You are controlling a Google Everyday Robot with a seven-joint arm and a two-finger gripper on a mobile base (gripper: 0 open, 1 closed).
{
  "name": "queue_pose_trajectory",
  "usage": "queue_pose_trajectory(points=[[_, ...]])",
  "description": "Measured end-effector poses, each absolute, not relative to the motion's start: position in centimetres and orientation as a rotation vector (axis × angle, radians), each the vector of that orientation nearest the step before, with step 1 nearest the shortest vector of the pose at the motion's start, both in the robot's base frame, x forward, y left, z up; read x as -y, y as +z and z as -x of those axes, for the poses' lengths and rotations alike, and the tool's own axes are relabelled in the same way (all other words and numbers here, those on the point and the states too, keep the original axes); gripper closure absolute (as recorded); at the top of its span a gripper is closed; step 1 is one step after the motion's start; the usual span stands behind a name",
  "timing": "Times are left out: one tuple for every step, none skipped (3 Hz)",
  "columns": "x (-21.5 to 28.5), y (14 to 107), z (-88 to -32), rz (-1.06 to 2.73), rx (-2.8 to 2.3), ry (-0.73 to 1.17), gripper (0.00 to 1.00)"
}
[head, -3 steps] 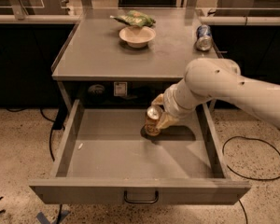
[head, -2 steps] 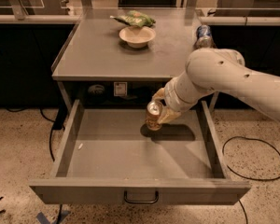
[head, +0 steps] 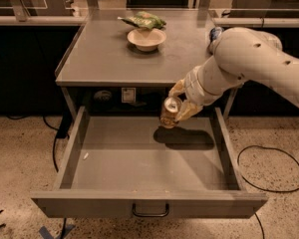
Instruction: Pick orange can from top drawer and place on counter
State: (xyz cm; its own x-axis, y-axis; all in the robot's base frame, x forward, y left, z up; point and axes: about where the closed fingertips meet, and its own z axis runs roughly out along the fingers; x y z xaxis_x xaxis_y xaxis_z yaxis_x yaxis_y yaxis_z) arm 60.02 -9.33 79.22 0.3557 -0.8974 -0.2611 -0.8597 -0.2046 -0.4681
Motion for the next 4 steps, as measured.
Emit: queue_pose_trajectory(points=[[10.3,82.0,-60.3,2.073,-1.513,-0.107,1.00],[10.8,83.8,-60.7,2.071,-1.505,-0.120,1.00],[10.6,86.5,-61.2,2.085,-1.473,-0.169,1.00],[10.1,89.3,-61.6,2.104,-1.437,-0.207,1.00]])
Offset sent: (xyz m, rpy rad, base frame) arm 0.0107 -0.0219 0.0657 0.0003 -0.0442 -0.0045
